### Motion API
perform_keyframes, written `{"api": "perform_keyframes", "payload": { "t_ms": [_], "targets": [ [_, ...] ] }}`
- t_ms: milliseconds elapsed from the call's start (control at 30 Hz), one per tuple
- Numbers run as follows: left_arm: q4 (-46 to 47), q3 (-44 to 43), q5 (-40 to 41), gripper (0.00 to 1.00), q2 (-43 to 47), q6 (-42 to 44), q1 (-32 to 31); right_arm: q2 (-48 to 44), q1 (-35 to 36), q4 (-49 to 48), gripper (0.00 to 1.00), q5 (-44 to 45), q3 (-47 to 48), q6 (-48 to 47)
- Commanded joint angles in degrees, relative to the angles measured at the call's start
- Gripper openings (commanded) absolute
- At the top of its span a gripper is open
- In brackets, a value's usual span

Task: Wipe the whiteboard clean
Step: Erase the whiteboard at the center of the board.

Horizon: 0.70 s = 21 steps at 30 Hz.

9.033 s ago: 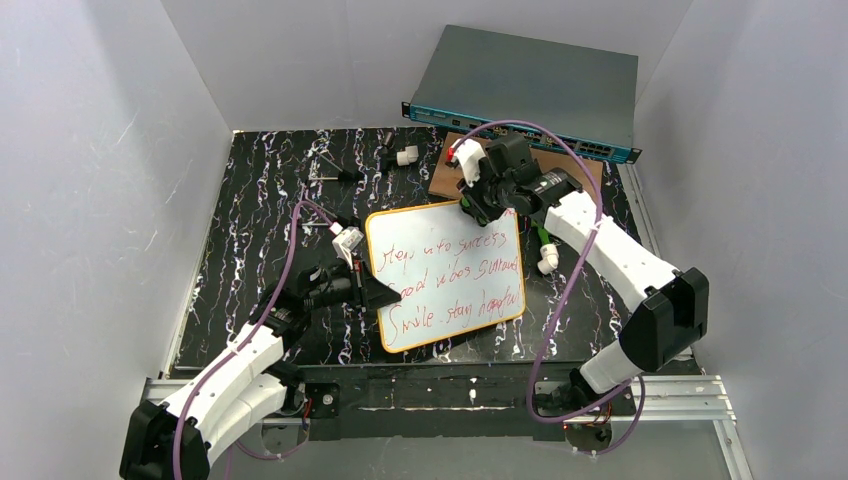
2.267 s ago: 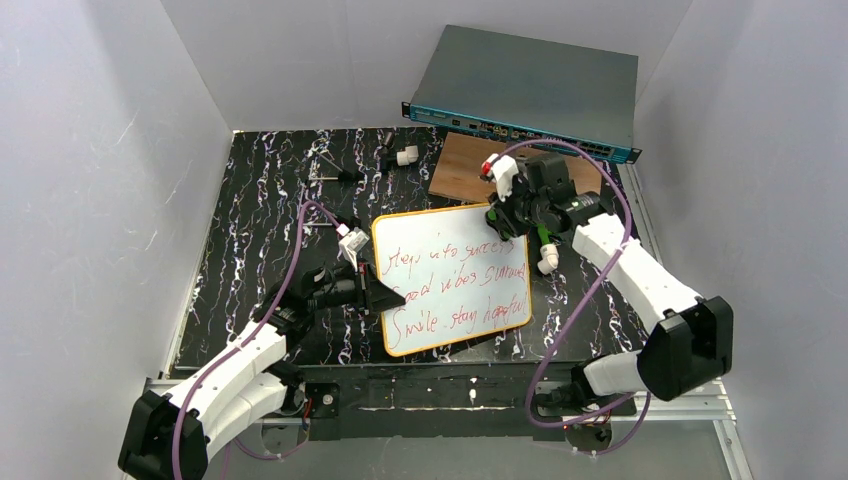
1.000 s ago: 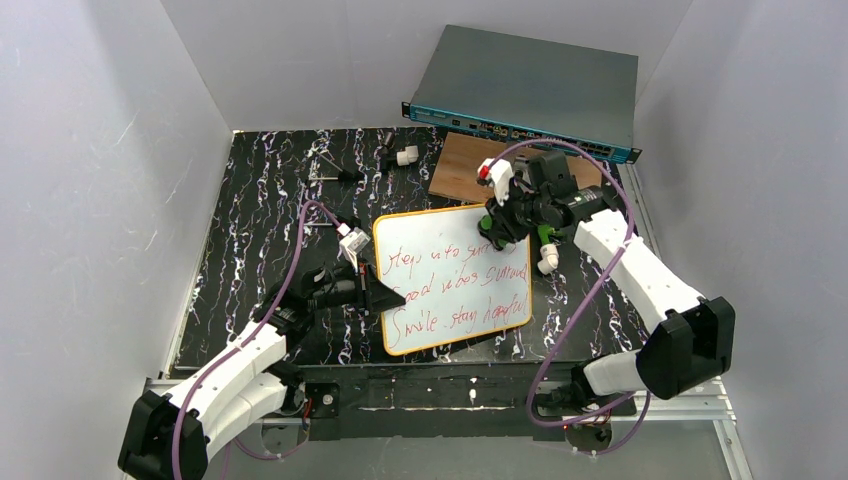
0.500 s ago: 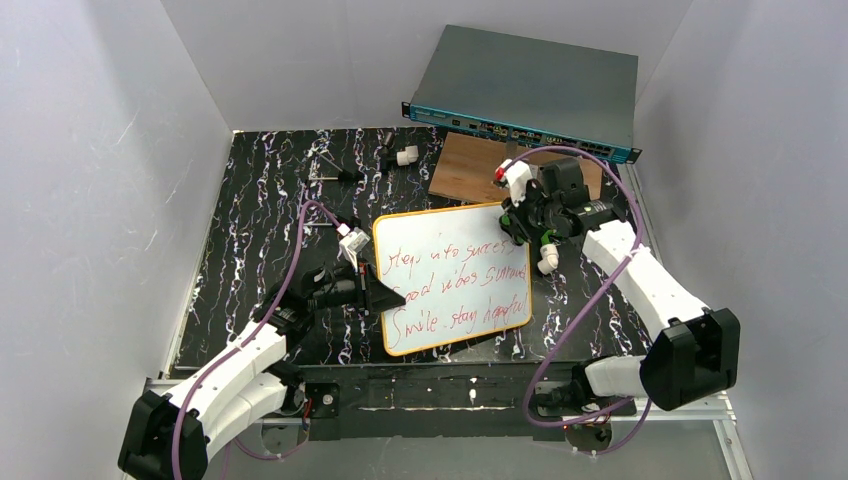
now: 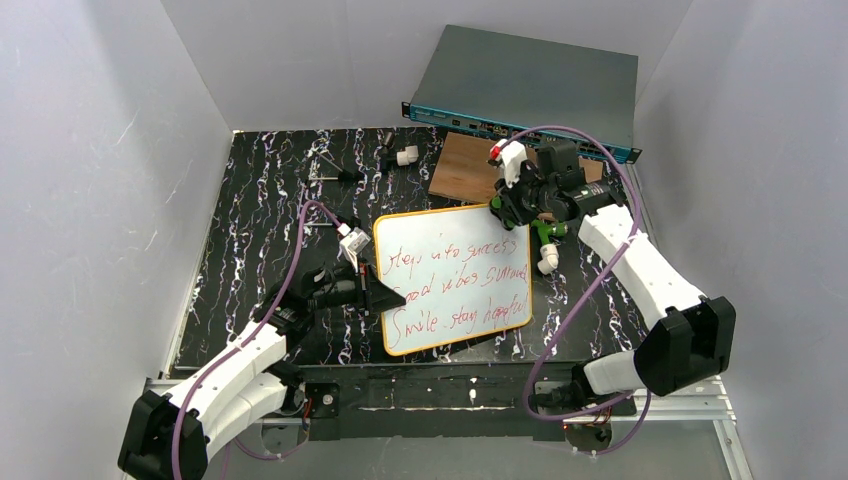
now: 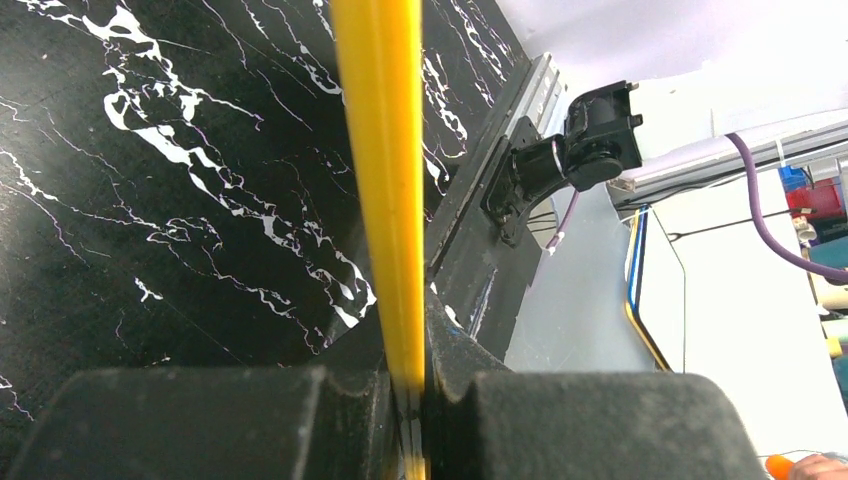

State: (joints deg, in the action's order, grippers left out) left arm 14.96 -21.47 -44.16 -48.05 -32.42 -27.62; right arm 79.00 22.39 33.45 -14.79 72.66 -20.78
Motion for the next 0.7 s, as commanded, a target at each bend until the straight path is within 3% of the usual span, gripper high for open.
{"api": "perform_keyframes", "payload": {
  "t_ms": [0,167,233,333,400,533,667],
  "targets": [
    [5.4,-1.0,-5.3,0.00,1.5,3.4,-1.1,0.4,-1.1,-4.0,0.01,9.6,-0.7,0.5],
    [5.5,-1.0,-5.4,0.00,1.5,3.4,-1.1,-4.9,-1.5,-6.3,0.01,10.6,-9.3,-3.5],
    [5.6,-1.0,-5.5,0.00,1.6,3.4,-1.1,-6.6,-1.5,-3.8,0.01,2.4,-11.8,-4.9],
    [6.0,-1.0,-5.4,0.00,1.6,3.2,-1.2,-5.2,-0.2,-0.5,0.01,-11.0,-8.1,-2.7],
    [6.3,-0.9,-5.5,0.00,1.3,3.0,-1.1,-3.4,-0.1,-2.9,0.01,-7.7,-4.9,1.6],
    [6.2,-0.8,-5.3,0.00,2.0,3.2,-1.1,-0.5,-0.2,-7.5,0.01,10.6,-3.1,5.8],
    [5.9,-0.8,-5.3,0.00,2.0,3.5,-1.1,-2.0,-0.2,-8.6,0.01,14.3,-7.7,1.6]
  ]
}}
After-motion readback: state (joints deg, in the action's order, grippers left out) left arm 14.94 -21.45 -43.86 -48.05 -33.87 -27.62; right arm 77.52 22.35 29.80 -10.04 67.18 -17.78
